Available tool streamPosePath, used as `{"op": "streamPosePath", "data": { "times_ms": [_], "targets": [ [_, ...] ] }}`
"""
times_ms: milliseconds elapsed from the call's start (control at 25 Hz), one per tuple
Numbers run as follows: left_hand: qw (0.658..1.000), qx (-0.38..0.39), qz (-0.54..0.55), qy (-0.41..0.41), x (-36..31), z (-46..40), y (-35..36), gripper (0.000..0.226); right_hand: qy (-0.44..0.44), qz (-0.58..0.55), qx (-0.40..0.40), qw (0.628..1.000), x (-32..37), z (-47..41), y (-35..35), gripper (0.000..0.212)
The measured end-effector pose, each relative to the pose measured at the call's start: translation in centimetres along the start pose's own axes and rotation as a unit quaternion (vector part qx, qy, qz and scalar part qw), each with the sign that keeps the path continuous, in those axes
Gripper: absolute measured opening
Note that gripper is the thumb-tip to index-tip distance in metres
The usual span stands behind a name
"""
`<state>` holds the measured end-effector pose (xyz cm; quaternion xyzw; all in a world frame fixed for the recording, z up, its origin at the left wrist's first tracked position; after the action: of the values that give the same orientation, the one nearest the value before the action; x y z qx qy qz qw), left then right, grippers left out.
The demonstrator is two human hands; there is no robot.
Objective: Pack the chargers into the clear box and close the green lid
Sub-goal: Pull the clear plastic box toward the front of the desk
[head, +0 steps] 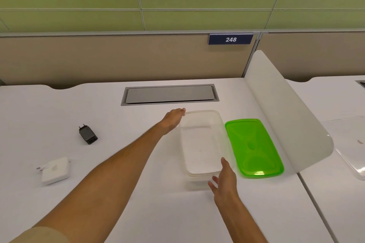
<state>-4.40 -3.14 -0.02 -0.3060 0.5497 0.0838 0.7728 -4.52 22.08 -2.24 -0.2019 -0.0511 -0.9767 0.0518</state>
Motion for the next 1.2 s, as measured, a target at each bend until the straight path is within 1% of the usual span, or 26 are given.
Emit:
{"op": "streamPosePath", "data": {
  "times_ms": [80, 160, 280, 400, 560, 720, 800, 960, 1200],
  "targets": [
    [0.999, -0.031, 0.035, 0.012, 0.3, 0.3, -0.6, 0.039, -0.014, 0.004, 0.0, 1.0, 0.8, 0.0, 0.7, 0.06],
    [0.995, -0.072, 0.059, 0.022, 0.6, 0.6, -1.9, 0.034, -0.039, 0.013, 0.004, 0.999, 2.0, -0.2, 1.5, 0.06],
    [0.988, -0.137, 0.068, 0.014, 1.4, 1.5, -4.4, 0.035, -0.089, 0.047, -0.002, 0.995, 4.4, -0.5, 3.4, 0.056],
    [0.98, -0.181, 0.08, 0.008, 2.9, 2.6, -6.7, 0.033, -0.142, 0.11, -0.013, 0.984, 6.6, -0.8, 6.0, 0.045],
    [0.958, -0.261, 0.116, -0.003, 5.3, 4.7, -9.0, 0.036, -0.178, 0.174, 0.011, 0.968, 7.9, -1.3, 9.7, 0.05],
    [0.933, -0.321, 0.16, -0.029, 7.2, 7.0, -11.3, 0.027, -0.205, 0.209, 0.058, 0.954, 8.1, -2.1, 12.8, 0.045],
    [0.926, -0.333, 0.172, -0.039, 8.0, 8.1, -12.0, 0.025, -0.22, 0.237, 0.074, 0.943, 8.0, -2.1, 14.3, 0.049],
    [0.926, -0.332, 0.172, -0.048, 9.1, 9.9, -13.1, 0.022, -0.243, 0.288, 0.097, 0.921, 7.6, -2.4, 17.0, 0.053],
    [0.922, -0.337, 0.183, -0.057, 10.6, 11.5, -13.6, 0.024, -0.235, 0.32, 0.116, 0.911, 6.8, -3.6, 18.7, 0.054]
  ]
}}
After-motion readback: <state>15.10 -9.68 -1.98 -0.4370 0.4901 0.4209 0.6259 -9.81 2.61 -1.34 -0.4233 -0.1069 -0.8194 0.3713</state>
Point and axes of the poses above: each hand's wrist, its own z-axis away from the middle knuckle, its own y-axis out of the palm, x = y × z, the point moved 2 cm from there along -z, towards the middle knuckle, and after that the axes turned 15 degrees about y, right-handed, at the moved point
